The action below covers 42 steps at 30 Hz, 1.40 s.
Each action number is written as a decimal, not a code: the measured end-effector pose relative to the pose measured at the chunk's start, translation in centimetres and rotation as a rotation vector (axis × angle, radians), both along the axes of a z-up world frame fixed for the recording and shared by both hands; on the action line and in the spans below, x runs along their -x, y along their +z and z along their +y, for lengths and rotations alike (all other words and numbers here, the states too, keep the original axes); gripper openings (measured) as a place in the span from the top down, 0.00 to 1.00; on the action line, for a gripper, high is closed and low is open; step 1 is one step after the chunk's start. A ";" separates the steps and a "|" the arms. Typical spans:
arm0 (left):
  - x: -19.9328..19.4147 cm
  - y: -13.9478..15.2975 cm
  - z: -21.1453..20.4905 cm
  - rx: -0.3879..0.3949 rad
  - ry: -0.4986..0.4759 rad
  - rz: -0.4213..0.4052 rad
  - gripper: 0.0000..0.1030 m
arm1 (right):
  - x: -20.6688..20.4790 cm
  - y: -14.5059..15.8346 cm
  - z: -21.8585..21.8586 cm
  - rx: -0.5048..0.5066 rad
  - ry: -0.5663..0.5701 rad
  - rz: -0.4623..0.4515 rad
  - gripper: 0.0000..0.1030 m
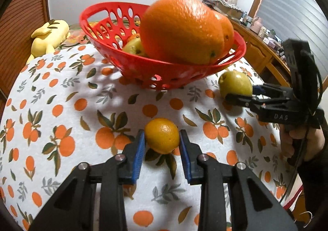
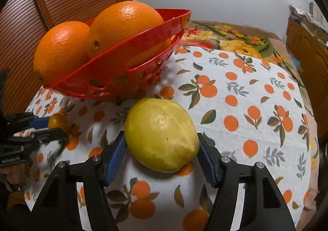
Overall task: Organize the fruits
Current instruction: 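Grasp the lemon with the right tool while the left tool grasps the tangerine, then carry the lemon and tangerine over the red basket and open both tools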
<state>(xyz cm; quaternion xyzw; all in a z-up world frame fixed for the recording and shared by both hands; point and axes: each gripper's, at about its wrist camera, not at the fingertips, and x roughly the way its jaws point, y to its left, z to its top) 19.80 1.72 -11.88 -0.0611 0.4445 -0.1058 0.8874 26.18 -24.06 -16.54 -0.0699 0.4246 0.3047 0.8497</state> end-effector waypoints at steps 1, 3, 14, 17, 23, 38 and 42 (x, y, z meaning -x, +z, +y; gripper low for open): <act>0.2 0.2 0.1 0.001 0.000 -0.003 0.70 | 0.3 0.0 -0.1 0.000 0.001 0.001 0.35; 0.7 0.8 0.6 0.002 0.000 -0.014 0.70 | 1.1 0.1 -0.5 -0.001 0.002 -0.001 0.35; 2.6 5.7 1.7 0.019 0.003 -0.123 0.70 | 5.0 3.6 -2.0 -0.049 0.007 -0.062 0.35; 3.1 7.4 1.6 0.023 -0.002 -0.161 0.70 | 5.8 5.4 -2.1 -0.067 0.014 -0.097 0.35; 3.3 10.0 2.2 0.026 -0.007 -0.225 0.70 | 7.1 9.4 -1.9 -0.105 0.028 -0.172 0.35; 0.7 12.3 1.9 0.016 -0.038 -0.279 0.70 | 5.6 14.7 0.2 -0.119 0.072 -0.281 0.35; -0.6 12.2 2.0 0.020 -0.042 -0.281 0.70 | 4.4 14.9 1.2 -0.111 0.085 -0.286 0.35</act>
